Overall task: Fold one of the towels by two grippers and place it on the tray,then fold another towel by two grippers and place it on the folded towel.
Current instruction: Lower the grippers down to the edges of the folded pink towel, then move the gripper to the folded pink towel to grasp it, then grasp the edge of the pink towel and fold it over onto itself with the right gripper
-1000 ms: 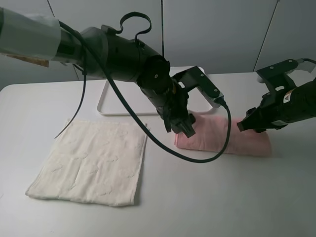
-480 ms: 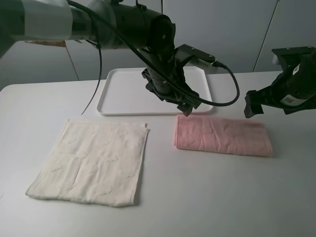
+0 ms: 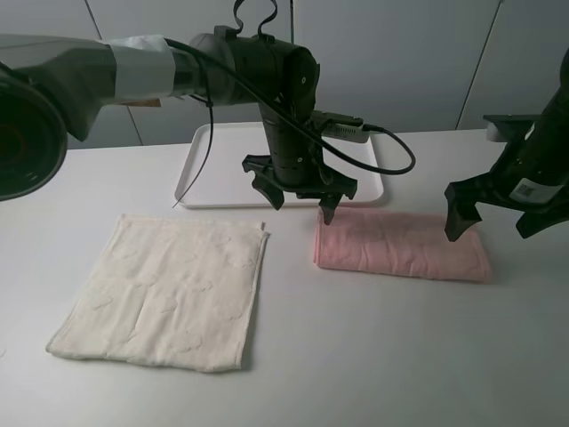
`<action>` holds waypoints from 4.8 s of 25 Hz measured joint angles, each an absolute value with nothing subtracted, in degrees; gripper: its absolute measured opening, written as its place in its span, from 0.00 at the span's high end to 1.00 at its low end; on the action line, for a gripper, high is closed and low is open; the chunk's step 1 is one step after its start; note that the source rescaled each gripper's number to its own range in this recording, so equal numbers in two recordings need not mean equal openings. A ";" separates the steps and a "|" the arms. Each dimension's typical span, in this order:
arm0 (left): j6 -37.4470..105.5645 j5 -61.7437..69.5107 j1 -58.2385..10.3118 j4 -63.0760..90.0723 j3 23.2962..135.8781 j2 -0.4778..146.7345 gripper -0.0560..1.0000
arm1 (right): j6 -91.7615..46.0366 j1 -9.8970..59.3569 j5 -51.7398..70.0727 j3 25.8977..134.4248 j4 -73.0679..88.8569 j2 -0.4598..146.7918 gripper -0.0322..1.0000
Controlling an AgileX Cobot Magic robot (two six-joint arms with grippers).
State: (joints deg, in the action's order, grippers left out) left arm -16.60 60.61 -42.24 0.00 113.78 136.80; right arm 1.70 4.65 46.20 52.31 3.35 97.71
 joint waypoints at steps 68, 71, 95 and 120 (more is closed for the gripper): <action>-11.92 60.52 -42.24 -1.77 116.60 143.06 0.02 | 2.17 -1.71 51.07 64.22 -0.60 113.00 0.00; -11.92 60.55 -42.24 -1.77 116.60 143.06 0.02 | 2.17 -1.71 50.99 64.22 0.65 113.91 0.00; -11.58 60.86 -42.24 -1.98 116.60 143.06 0.02 | 2.17 -1.71 50.36 63.89 3.64 117.46 0.10; -11.58 61.22 -42.24 -2.21 116.60 143.06 0.02 | -1.57 -1.71 45.88 59.91 14.76 116.62 0.83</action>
